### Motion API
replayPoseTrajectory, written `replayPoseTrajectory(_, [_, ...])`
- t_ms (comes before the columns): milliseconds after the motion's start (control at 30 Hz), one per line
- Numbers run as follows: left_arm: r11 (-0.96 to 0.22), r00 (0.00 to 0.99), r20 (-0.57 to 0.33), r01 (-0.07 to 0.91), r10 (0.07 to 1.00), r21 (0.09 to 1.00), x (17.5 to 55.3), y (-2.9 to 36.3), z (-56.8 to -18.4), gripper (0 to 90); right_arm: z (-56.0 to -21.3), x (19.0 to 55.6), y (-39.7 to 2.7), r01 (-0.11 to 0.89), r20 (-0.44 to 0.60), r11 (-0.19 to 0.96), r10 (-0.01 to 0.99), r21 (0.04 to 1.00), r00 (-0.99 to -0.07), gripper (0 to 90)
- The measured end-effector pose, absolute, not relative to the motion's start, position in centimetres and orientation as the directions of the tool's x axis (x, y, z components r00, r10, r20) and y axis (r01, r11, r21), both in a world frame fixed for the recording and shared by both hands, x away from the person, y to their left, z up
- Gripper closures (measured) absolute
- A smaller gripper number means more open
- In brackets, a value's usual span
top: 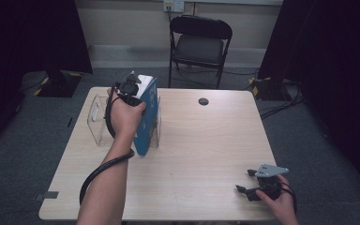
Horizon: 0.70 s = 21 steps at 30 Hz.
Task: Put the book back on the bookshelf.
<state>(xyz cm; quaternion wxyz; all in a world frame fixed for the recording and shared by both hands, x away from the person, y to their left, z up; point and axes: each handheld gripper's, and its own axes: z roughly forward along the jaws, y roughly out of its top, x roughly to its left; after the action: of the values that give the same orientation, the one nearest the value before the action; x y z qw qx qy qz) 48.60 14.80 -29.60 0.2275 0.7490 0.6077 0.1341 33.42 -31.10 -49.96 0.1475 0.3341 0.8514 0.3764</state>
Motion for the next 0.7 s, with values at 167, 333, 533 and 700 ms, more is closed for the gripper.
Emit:
replayPoseTrajectory(167, [-0.189,0.244,-0.039,0.835,0.969,0.516,48.99,14.39,-29.91,61.9,-49.93,33.42,-31.11,0.458,-0.002,0.495,0.681,0.738,-0.733,17.5])
replayPoseTrajectory(333, [-0.203,0.255,-0.03,0.83,0.966,0.52,49.17,14.13,-29.9,61.6,-49.94,33.43,-31.09,0.458,-0.003,0.496,0.681,0.738,-0.732,17.5])
replayPoseTrajectory(533, [-0.203,0.256,-0.025,0.818,0.966,0.538,48.95,14.19,-29.9,60.1,-49.94,33.42,-31.09,0.458,-0.003,0.496,0.681,0.738,-0.732,17.5])
replayPoseTrajectory(700, [-0.188,0.259,-0.052,0.811,0.965,0.554,48.52,14.74,-29.84,57.8,-49.94,33.42,-31.09,0.458,-0.003,0.495,0.681,0.738,-0.732,17.5])
